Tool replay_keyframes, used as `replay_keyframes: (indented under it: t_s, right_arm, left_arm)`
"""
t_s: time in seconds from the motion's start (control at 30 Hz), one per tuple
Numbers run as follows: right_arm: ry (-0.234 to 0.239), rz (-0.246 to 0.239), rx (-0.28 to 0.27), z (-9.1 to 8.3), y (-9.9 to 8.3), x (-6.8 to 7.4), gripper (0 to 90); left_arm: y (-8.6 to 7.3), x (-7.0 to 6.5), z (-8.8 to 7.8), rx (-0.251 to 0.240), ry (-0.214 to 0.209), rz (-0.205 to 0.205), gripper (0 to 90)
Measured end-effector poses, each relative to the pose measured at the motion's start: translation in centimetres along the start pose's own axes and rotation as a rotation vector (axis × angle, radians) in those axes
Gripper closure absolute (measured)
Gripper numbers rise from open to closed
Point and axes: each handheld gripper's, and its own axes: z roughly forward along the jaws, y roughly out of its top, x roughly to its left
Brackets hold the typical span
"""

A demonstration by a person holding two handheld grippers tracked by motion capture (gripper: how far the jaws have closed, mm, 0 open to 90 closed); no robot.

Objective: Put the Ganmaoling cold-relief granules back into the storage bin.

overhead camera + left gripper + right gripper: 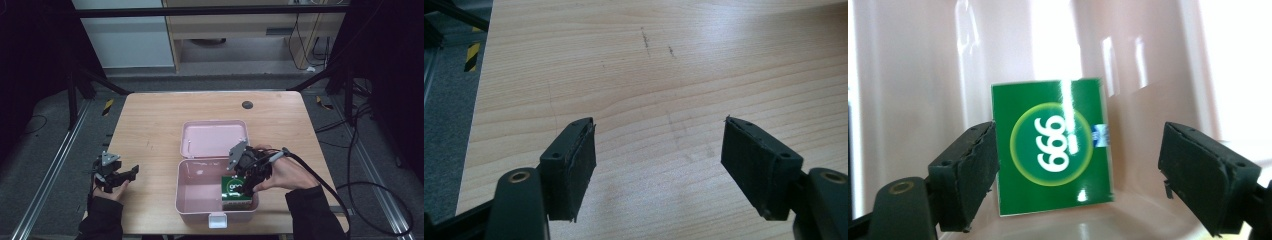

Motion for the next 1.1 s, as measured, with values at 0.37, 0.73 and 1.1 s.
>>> replay_keyframes:
  t_s: [0.37, 0.73, 1.1]
  right_arm:
    - [-0.171, 0.134, -0.212, -3.4, -2.4, -0.8, 22.0]
    - [-0.373, 0.385, -0.461, -4.4, -8.3, -0.8, 20.9]
    - [-0.558, 0.667, -0.554, -1.7, -14.4, -1.5, 17.3]
  left_arm:
    - [0.0, 0.0, 0.0, -0.001, -0.001, -0.002, 29.5]
    - [0.0, -0.1, 0.0, -0.001, -0.002, -0.003, 29.9]
    - [0.0, -0.1, -0.1, 0.0, -0.006, -0.005, 33.7]
